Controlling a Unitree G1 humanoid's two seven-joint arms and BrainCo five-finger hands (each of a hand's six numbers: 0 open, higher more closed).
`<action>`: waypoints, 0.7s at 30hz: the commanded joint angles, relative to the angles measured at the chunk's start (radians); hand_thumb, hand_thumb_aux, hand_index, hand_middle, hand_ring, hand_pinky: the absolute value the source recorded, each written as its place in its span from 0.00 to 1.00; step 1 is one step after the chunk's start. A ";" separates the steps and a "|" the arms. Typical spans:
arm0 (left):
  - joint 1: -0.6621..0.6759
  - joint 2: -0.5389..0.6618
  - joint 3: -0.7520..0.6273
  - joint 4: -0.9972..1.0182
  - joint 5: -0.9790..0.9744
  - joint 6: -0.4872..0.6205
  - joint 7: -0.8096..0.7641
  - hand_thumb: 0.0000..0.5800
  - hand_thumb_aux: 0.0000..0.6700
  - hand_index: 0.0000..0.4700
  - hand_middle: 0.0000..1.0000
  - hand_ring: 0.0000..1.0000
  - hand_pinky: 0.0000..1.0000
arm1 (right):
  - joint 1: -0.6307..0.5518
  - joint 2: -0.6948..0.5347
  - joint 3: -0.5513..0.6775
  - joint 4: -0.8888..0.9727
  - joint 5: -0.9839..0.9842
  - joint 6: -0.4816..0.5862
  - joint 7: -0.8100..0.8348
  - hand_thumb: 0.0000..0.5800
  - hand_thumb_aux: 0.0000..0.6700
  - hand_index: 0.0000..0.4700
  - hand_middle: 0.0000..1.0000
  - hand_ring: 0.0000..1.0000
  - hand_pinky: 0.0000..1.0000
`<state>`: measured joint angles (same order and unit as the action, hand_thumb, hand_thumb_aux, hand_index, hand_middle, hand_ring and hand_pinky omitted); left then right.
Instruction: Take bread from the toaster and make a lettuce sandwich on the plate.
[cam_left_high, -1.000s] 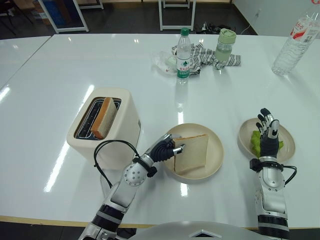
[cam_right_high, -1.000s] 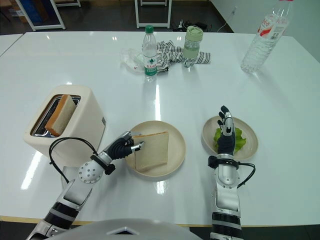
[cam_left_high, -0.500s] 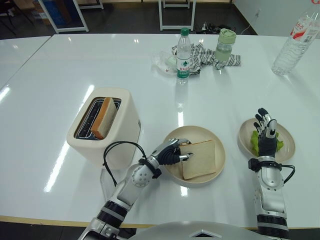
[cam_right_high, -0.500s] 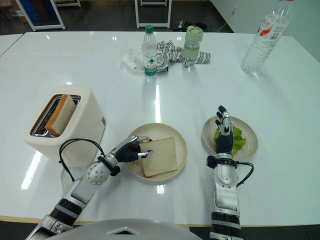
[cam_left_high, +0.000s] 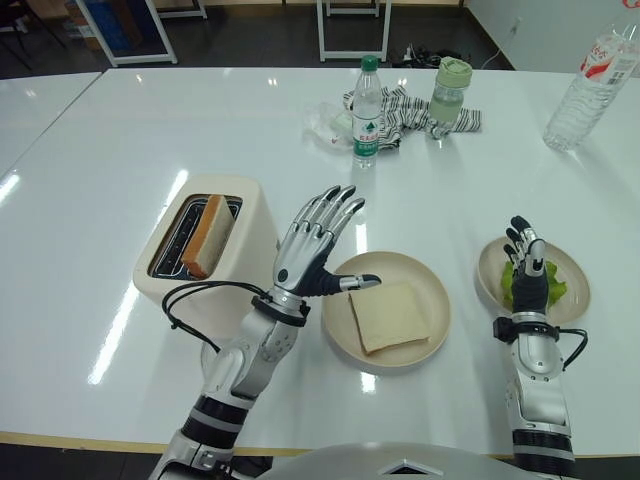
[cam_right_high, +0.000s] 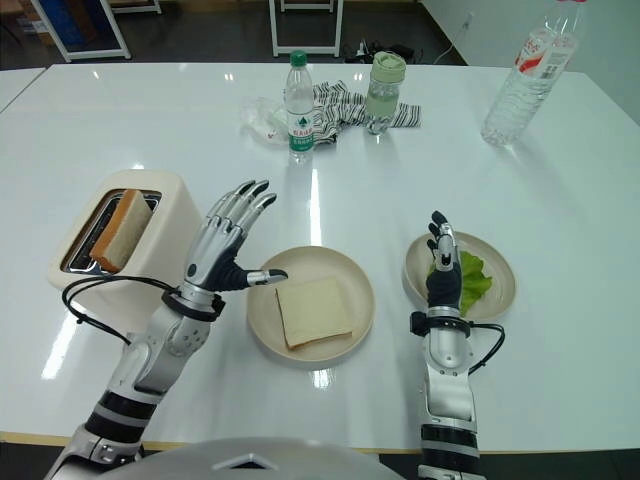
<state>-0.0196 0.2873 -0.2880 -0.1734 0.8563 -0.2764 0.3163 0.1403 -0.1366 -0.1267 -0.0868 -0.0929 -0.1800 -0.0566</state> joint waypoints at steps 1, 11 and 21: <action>0.041 -0.047 0.014 0.007 -0.191 -0.031 -0.047 0.00 0.00 0.00 0.00 0.00 0.00 | 0.050 -0.137 -0.001 -0.039 -0.287 -0.121 -0.088 0.00 0.00 0.00 0.00 0.00 0.00; 0.122 -0.170 0.045 -0.019 -0.797 0.103 -0.378 0.00 0.00 0.00 0.00 0.00 0.00 | 0.086 -0.635 -0.074 0.266 -0.978 0.040 -0.433 0.00 0.00 0.00 0.00 0.00 0.00; 0.135 -0.179 0.034 -0.025 -0.787 0.117 -0.411 0.00 0.00 0.00 0.00 0.00 0.00 | 0.020 -0.612 0.156 0.456 -0.983 0.094 -0.443 0.00 0.00 0.00 0.00 0.00 0.00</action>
<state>0.1055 0.1115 -0.2557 -0.1957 0.0600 -0.1745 -0.0910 0.1770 -0.7503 -0.0057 0.3428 -1.0874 -0.0873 -0.5080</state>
